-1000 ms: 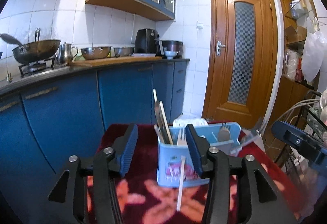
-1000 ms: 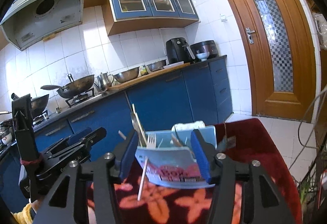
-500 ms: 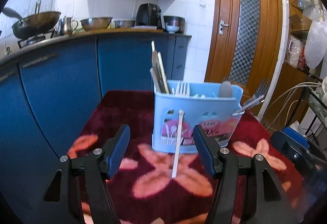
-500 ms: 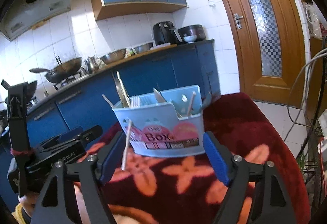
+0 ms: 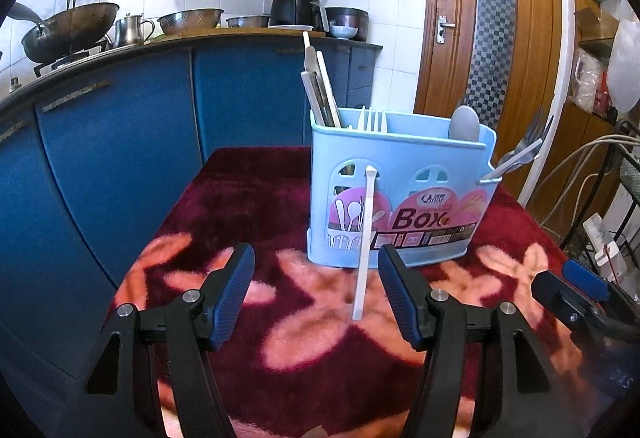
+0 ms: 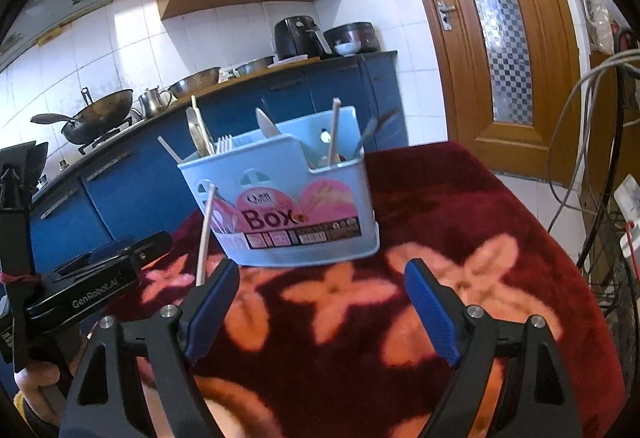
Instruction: Organize utensils
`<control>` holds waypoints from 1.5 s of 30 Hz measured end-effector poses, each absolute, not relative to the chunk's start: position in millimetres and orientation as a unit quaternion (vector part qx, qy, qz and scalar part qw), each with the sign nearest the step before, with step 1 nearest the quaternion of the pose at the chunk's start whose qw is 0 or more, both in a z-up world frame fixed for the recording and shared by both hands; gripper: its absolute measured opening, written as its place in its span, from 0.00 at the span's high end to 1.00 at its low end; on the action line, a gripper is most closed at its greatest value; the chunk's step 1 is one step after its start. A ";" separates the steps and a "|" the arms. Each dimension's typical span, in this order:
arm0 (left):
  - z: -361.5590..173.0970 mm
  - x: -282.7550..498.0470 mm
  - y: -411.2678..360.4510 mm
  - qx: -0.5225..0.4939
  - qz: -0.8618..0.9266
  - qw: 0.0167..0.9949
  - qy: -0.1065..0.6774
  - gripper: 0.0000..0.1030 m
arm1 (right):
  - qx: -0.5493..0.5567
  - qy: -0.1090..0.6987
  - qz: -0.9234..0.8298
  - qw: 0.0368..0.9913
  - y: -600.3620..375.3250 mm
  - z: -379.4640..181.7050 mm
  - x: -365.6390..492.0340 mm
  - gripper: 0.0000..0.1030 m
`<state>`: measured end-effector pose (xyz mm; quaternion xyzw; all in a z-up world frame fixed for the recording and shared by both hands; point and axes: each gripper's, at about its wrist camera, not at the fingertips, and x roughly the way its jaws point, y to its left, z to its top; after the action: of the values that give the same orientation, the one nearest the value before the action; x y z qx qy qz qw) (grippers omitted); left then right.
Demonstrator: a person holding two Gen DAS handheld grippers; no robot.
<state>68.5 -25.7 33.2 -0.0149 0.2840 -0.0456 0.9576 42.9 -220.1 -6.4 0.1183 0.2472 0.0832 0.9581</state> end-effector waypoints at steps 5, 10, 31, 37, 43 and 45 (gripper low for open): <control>30.7 71.8 -25.5 -0.014 -0.041 0.958 0.285 0.36 | 0.123 0.257 0.082 0.955 -221.7 -12.5 44.6 0.16; 29.0 72.9 -26.2 -0.011 -0.039 0.958 0.285 0.36 | 0.124 0.260 0.082 0.954 -222.6 -13.6 45.4 0.16; 27.5 74.2 -26.9 -0.015 -0.041 0.957 0.287 0.36 | 0.129 0.265 0.084 0.952 -224.6 -14.6 46.7 0.16; 27.2 73.9 -28.1 -0.016 -0.041 0.957 0.287 0.36 | 0.129 0.264 0.085 0.952 -224.4 -14.5 46.7 0.16; 27.4 73.6 -28.0 -0.016 -0.041 0.957 0.287 0.36 | 0.129 0.264 0.084 0.952 -223.8 -14.2 46.4 0.16; 27.4 73.6 -28.0 -0.016 -0.042 0.957 0.287 0.36 | 0.129 0.264 0.085 0.952 -223.8 -14.1 46.5 0.16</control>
<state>73.6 -28.0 27.4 -0.0163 0.2869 -0.0420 0.9569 46.5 -223.8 -14.1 0.1288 0.2638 0.0846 0.9522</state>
